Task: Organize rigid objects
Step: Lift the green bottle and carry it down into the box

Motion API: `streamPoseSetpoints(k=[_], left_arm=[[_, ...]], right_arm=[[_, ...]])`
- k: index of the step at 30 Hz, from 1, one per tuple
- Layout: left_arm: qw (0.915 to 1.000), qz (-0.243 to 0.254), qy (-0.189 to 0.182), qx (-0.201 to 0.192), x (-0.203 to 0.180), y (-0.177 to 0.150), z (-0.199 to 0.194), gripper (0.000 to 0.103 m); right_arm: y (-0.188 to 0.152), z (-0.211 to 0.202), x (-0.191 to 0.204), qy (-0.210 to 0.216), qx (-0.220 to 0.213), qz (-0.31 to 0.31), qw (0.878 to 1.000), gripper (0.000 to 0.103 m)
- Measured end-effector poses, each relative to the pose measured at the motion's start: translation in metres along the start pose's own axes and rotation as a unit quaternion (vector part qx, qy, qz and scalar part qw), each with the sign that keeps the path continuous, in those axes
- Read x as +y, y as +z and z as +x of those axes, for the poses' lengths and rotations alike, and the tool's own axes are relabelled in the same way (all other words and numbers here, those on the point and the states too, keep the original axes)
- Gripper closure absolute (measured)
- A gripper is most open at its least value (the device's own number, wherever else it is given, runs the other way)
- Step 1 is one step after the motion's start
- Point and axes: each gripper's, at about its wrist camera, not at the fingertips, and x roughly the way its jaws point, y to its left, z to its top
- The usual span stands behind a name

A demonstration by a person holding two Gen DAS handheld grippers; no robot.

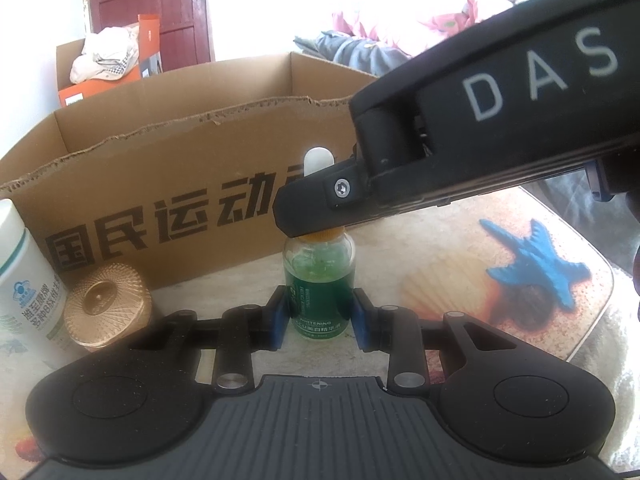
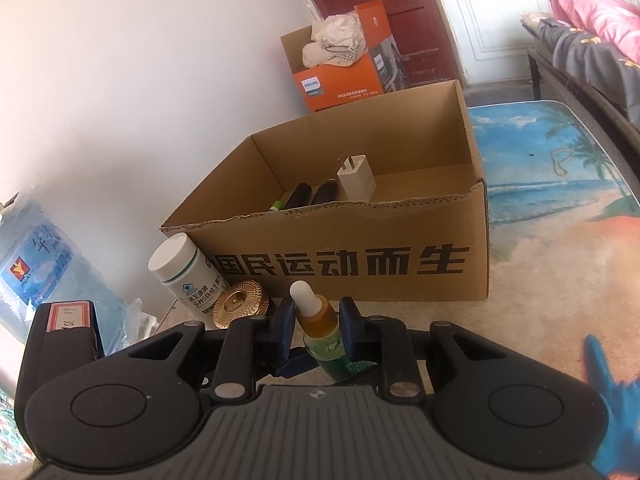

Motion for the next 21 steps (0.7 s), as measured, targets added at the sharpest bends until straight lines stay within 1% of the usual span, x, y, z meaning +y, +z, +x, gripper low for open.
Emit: streamPoseSetpoints(k=[8,15,21], left_arm=[[0.9999,0.003,0.004,-0.012,-0.002,0.000,-0.011,0.072],[0.9996,0.007,0.008,-0.025,-0.004,0.002,-0.018,0.072],[0.9990,0.012,0.011,-0.041,-0.003,0.005,-0.030,0.072]], right_arm=[[0.003,-0.008,0.004,-0.004,-0.010,-0.005,1.000,0.075],[0.007,-0.013,0.009,-0.008,-0.021,-0.014,1.000,0.075],[0.011,-0.020,0.017,-0.002,-0.034,-0.029,0.999,0.076]])
